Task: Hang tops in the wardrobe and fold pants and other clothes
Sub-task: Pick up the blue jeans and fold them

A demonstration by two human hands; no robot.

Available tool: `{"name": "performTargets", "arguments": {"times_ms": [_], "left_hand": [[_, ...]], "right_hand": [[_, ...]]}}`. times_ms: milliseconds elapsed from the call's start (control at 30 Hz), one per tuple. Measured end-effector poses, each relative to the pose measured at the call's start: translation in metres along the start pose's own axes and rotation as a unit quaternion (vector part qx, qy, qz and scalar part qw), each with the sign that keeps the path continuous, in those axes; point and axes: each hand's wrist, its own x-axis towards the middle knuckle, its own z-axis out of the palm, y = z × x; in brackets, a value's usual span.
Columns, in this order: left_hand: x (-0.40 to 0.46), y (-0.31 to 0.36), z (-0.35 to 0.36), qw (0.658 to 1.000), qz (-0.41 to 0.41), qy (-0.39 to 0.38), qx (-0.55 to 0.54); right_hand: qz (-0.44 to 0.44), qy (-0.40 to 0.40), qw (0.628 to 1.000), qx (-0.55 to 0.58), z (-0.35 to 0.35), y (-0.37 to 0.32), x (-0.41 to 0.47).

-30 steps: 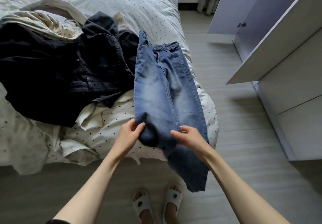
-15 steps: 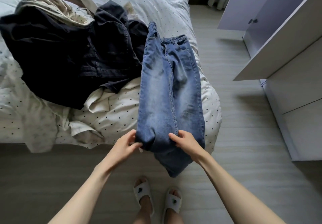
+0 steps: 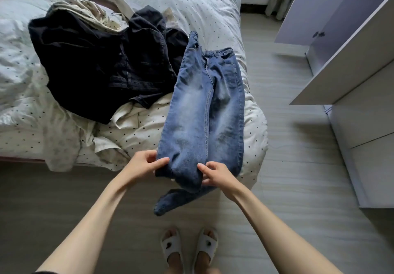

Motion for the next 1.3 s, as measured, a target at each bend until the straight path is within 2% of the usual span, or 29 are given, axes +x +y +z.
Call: {"name": "performTargets", "arguments": {"times_ms": [67,133,200,267,300,367,467,567,667,833,1033,1200,1300], "left_hand": [[-0.008,-0.006,-0.007,0.998,-0.005,-0.059,-0.013],[-0.011,-0.013,-0.011,0.997,0.018,-0.058,0.039],[-0.012,-0.021,-0.010,0.983,0.045,-0.007,0.178],[-0.015,-0.029,-0.008,0.943,0.033,0.057,0.325],[-0.016,-0.034,-0.009,0.925,0.022,0.083,0.369],[-0.016,-0.043,-0.016,0.914,0.000,0.104,0.391],[-0.013,-0.061,-0.028,0.918,-0.079,0.051,0.385],[-0.017,-0.084,-0.022,0.924,-0.156,-0.008,0.348],[-0.014,-0.095,0.002,0.934,-0.161,-0.015,0.318],[0.013,-0.094,0.058,0.956,-0.118,-0.063,0.261],[0.071,-0.091,0.116,0.977,-0.050,-0.056,0.201],[0.122,-0.096,0.151,0.992,-0.058,0.035,0.102],[0.139,-0.098,0.163,0.992,-0.089,0.042,0.076]], "right_hand": [[0.024,-0.012,1.000,0.016,0.007,0.005,0.001],[0.022,-0.022,1.000,0.007,0.014,0.010,0.004],[0.007,-0.029,0.999,-0.044,0.022,0.012,0.005],[-0.003,-0.048,0.997,-0.064,0.032,0.013,0.004],[-0.008,-0.062,0.996,-0.062,0.038,0.012,0.003],[-0.008,-0.080,0.994,-0.071,0.048,0.011,0.008],[-0.006,-0.086,0.979,-0.182,0.057,0.016,0.017],[0.044,-0.054,0.973,-0.220,0.054,0.035,0.020],[0.076,0.003,0.972,-0.222,0.035,0.057,0.022],[0.118,0.159,0.963,-0.183,-0.021,0.088,0.027],[0.112,0.279,0.943,-0.144,-0.077,0.107,0.059],[0.082,0.306,0.938,-0.137,-0.092,0.131,0.090],[0.072,0.294,0.947,-0.112,-0.095,0.132,0.100]]}}
